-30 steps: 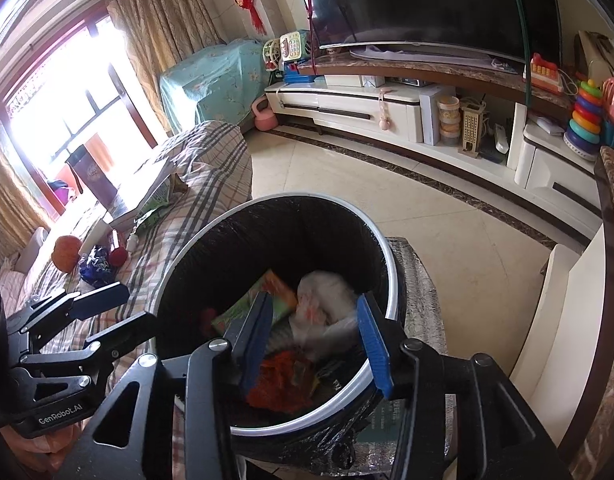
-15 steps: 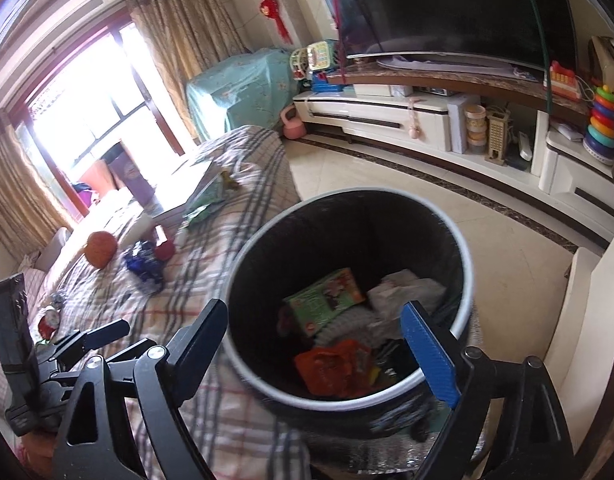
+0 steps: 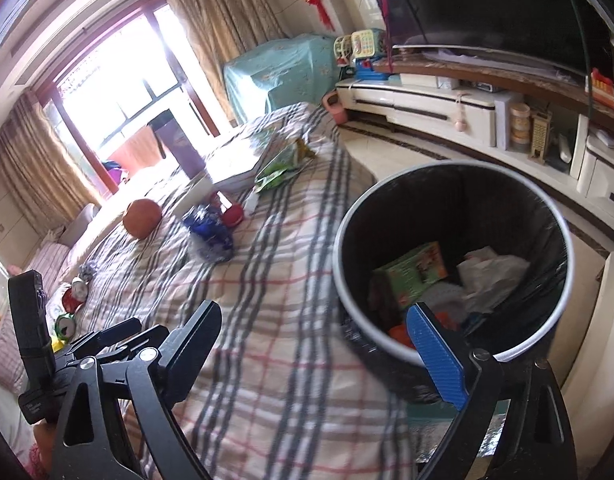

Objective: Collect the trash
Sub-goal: 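Move both open grippers back toward the white foam block and blue bag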

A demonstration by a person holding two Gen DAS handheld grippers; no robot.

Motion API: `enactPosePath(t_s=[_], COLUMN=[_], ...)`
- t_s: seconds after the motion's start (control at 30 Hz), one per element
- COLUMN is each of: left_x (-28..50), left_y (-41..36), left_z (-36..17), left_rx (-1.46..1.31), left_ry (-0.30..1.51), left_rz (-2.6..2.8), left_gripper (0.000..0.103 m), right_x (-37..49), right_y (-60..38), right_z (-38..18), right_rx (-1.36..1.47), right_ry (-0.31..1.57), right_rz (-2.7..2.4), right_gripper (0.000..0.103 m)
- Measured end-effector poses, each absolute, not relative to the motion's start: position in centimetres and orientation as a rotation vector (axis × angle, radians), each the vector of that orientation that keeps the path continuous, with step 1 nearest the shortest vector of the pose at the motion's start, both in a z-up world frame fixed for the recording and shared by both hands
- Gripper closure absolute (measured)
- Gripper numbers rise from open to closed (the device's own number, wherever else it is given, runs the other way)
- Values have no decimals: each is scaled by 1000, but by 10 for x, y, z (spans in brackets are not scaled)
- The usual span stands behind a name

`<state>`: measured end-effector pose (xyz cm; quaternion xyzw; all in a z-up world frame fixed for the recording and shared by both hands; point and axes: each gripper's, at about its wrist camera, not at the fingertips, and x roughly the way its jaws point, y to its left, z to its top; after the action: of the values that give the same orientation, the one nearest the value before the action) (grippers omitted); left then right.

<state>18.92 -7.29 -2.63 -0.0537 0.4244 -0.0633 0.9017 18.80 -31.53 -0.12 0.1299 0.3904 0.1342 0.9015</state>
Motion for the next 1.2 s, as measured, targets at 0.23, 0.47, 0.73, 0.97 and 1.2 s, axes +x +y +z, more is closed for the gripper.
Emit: enactPosePath(t_s=[0.23,0.47,0.73,0.97,1.2], left_x=[182,173,165,169,184], left_y=[-45,-29,-8,8,17], left_z=[-33,-39,-37,-41,-43], left_rx=[-125,-15,50,-4,-56], left_ry=[892,875,819,830,857], left_rz=[-47,89,152,131,94], left_gripper=[10,4,4,4,4], right_x=[183,186,206,224,258], right_y=[-289,-251,-220,-207,-190], right_z=[-4,-7,-19,-21,-25], right_rx=[250,141,85,35,58], right_ry=[765,752,820,778,791], right_rz=[326,392,416,383,428], right_gripper=[8,8,7,4,5])
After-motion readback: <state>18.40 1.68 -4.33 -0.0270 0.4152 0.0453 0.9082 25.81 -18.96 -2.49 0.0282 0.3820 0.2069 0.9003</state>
